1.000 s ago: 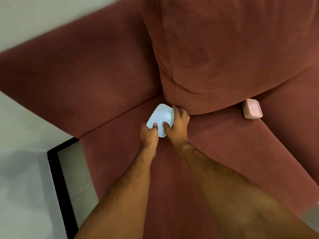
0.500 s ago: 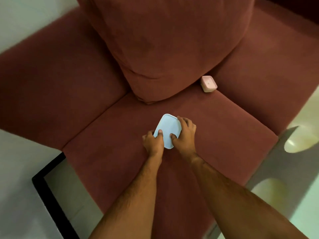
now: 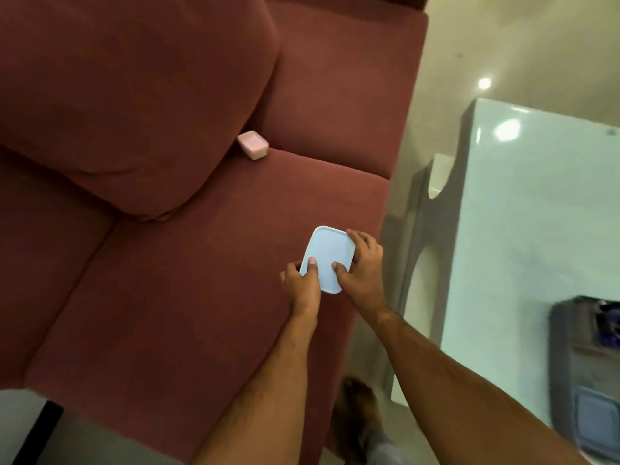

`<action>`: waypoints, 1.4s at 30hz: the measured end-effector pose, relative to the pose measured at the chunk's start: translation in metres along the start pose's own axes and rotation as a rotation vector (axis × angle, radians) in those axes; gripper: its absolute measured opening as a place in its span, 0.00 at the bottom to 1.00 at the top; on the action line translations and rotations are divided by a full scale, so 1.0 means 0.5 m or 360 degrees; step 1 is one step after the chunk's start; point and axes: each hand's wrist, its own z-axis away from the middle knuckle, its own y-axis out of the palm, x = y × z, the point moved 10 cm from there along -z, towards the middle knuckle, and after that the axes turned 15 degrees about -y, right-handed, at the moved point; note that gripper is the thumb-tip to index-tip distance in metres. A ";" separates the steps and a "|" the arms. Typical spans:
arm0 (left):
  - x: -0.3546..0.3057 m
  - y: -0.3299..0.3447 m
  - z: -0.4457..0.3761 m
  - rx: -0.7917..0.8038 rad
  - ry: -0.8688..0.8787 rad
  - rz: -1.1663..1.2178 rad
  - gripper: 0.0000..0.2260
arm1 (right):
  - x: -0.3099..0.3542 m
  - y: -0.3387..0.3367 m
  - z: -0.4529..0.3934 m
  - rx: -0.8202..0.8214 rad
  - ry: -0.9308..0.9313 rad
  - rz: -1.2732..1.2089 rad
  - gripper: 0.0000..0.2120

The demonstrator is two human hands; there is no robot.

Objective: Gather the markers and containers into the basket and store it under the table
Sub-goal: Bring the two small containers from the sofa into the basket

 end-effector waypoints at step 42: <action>0.431 0.989 0.822 0.0734 0.0659 -0.0913 0.10 | -0.637 -1.072 0.709 -0.1135 0.0721 0.0414 0.24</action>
